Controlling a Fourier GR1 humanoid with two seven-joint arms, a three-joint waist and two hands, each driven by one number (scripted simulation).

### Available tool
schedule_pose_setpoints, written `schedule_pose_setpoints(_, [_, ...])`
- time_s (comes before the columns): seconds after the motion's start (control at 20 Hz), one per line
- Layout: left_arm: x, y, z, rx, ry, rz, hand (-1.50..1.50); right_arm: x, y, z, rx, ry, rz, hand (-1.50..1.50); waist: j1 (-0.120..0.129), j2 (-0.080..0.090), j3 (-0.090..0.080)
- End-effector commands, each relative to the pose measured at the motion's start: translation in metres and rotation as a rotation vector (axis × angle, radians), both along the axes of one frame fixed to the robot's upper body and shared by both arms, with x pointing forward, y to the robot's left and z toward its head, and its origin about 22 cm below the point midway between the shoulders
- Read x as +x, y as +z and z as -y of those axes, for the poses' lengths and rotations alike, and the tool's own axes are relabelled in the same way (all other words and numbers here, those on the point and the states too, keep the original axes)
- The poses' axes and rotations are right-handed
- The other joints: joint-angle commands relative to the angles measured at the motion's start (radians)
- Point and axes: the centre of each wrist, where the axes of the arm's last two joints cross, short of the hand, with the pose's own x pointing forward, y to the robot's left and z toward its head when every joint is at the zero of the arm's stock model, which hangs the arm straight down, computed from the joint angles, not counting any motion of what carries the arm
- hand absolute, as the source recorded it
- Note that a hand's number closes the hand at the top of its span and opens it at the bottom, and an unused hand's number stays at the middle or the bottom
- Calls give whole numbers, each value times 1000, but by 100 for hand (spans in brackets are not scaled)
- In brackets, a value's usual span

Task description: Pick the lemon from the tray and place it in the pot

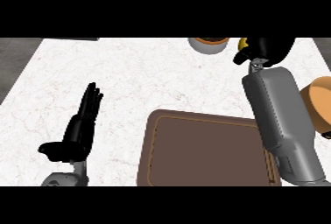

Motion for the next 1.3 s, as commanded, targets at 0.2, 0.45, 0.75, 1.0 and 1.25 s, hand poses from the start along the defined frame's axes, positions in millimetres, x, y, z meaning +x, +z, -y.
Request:
schedule_pose_setpoints(0.2, [-1, 0, 3, 13, 19, -21, 0, 29, 38, -27, -44, -225, 68, 150, -34, -8, 2])
schedule_pose_setpoints(0.45, [-6, -4, -13, 10, 29, -14, 0, 40, 34, 34, -67, -343, 75, 150, -36, -7, 3])
schedule_pose_setpoints(0.75, [-20, -1, -20, 9, 60, -13, 0, 28, 59, 90, -54, -378, 66, 150, -55, -17, 3])
schedule_pose_setpoints(1.0, [-17, -11, -11, 17, 75, -18, 0, 18, 37, 127, -54, -419, 68, 150, -57, -15, 3])
schedule_pose_setpoints(1.25, [-16, -10, -5, -9, 78, -12, 0, -6, 20, 186, -30, -426, 25, 150, -63, -16, 3])
